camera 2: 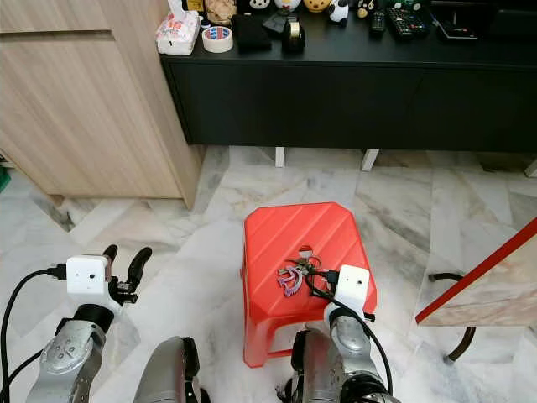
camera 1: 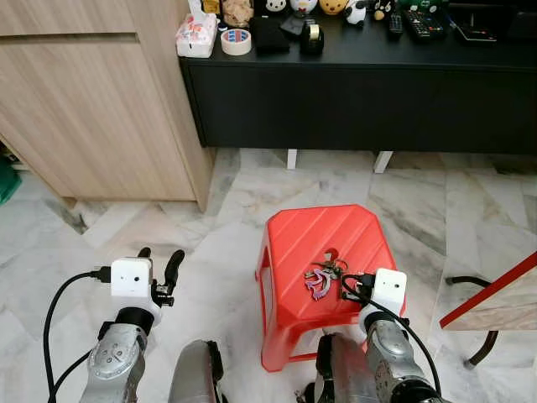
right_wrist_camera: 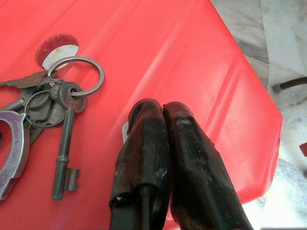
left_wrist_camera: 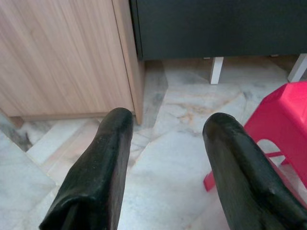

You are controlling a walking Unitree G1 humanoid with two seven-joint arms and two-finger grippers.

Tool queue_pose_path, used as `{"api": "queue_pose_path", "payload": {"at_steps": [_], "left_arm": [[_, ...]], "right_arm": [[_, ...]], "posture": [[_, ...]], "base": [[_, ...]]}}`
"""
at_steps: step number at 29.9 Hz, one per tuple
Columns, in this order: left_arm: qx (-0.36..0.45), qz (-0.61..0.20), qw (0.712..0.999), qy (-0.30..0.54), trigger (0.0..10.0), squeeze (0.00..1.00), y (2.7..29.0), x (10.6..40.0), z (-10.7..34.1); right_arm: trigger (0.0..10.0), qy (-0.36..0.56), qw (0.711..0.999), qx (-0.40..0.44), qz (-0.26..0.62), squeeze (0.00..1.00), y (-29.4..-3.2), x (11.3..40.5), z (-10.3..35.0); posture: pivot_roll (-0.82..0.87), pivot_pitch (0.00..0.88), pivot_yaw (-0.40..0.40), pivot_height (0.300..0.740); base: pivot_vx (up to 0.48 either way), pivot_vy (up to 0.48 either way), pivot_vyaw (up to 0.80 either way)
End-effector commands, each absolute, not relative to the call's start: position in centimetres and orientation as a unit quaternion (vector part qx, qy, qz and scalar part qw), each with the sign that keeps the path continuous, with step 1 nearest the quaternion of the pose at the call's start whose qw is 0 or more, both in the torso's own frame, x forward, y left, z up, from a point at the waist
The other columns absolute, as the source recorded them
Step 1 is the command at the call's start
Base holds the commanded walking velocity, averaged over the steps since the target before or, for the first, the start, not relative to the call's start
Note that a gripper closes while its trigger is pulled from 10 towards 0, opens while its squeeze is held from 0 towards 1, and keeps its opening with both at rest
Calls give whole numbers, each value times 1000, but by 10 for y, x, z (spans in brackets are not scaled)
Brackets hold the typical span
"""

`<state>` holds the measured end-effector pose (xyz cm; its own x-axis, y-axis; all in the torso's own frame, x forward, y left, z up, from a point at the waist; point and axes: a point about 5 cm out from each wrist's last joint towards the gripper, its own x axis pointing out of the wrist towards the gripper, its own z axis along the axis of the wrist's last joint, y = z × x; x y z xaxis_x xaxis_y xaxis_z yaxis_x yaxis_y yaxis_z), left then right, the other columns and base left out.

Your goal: Hang keys on a hook

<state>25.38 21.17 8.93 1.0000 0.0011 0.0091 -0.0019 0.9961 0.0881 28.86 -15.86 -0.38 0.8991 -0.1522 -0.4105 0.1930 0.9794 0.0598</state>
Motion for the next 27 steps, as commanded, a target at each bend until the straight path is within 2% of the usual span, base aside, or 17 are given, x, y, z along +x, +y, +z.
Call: {"api": "queue_pose_path", "payload": {"at_steps": [1, 10, 16, 27], "left_arm": [[54, 3, 999, 6, 10000, 0, 215, 253, 86], [55, 4, 998, 6, 10000, 0, 216, 256, 85], [57, 10, 998, 9, 10000, 0, 219, 259, 82], [60, 18, 998, 25, 10000, 0, 223, 263, 70]], "right_arm": [[0, 219, 970, 55, -92, 0, -158, 286, -7], [0, 217, 970, 56, -93, 0, -157, 289, -5], [0, 180, 978, 47, -98, 0, -161, 296, 5], [0, 168, 980, 52, -90, 0, -165, 293, 6]], "posture": [[103, 185, -14, 598], [105, 173, -12, 598], [104, 132, -16, 598], [78, 78, -15, 598]], "base": [[0, 0, 0], [0, 0, 0], [0, 0, 0], [0, 0, 0]]}}
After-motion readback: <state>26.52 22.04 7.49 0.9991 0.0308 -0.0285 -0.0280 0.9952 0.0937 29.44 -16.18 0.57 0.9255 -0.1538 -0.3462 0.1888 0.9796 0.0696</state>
